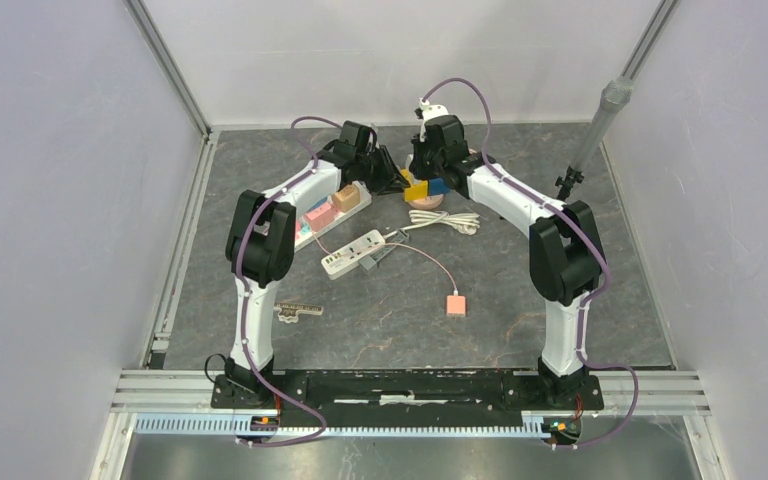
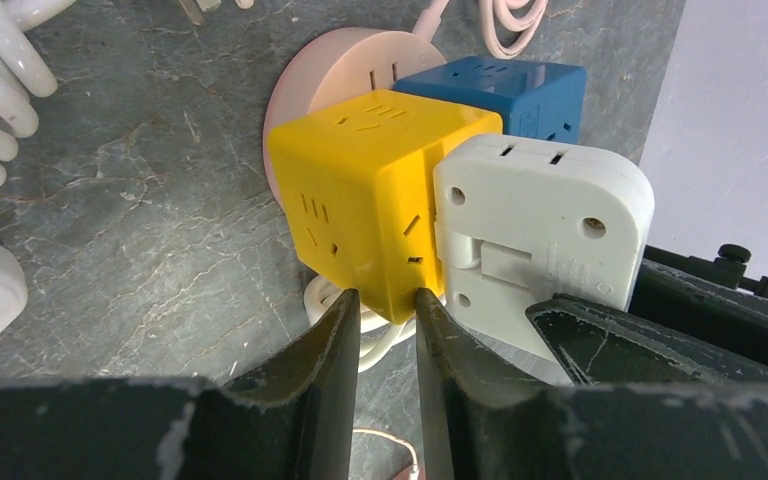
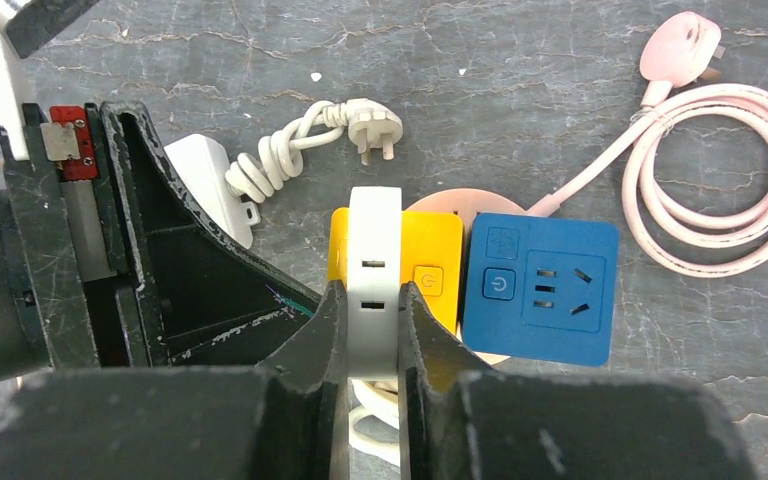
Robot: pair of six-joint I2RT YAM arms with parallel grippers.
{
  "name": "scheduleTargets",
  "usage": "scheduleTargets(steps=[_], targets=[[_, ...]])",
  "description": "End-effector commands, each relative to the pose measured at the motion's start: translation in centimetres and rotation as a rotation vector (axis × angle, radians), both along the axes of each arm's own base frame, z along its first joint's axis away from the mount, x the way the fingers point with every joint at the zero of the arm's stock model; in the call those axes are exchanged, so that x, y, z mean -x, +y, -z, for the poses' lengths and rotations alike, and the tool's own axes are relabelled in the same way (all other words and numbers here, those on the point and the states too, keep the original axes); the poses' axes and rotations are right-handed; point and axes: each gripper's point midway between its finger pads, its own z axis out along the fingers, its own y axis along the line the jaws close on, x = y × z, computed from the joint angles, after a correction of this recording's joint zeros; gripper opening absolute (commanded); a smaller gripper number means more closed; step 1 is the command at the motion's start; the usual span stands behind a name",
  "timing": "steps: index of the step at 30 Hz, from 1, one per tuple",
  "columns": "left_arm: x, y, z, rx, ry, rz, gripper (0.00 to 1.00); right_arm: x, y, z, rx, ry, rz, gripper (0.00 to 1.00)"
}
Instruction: Pull the plug off the socket
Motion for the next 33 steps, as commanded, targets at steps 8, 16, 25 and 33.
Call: scheduleTargets(steps=[8, 16, 25, 33], targets=[[2.6, 3.0, 7.2, -0.211, 0.206, -0.024, 0.33, -2.6, 0.7, -8.3, -0.214, -0.105, 0.031, 0.00], [2.4, 3.0, 7.8, -0.226, 0.221, -0.018, 0.34, -2.6, 0.5, -10.1, -0.314, -0.101, 0.018, 0.00], [-0.3, 0.8, 1.6, -0.066, 0.083, 0.064, 0.49, -0.3, -3.4, -11.6, -0.203, -0.176, 0.035, 0.00], [-1.9, 1.1, -8.8, 0.046, -0.218, 0.215, 0.93, 6.9, -8.1, -6.2, 0.001, -0.036, -0.005, 0.00]])
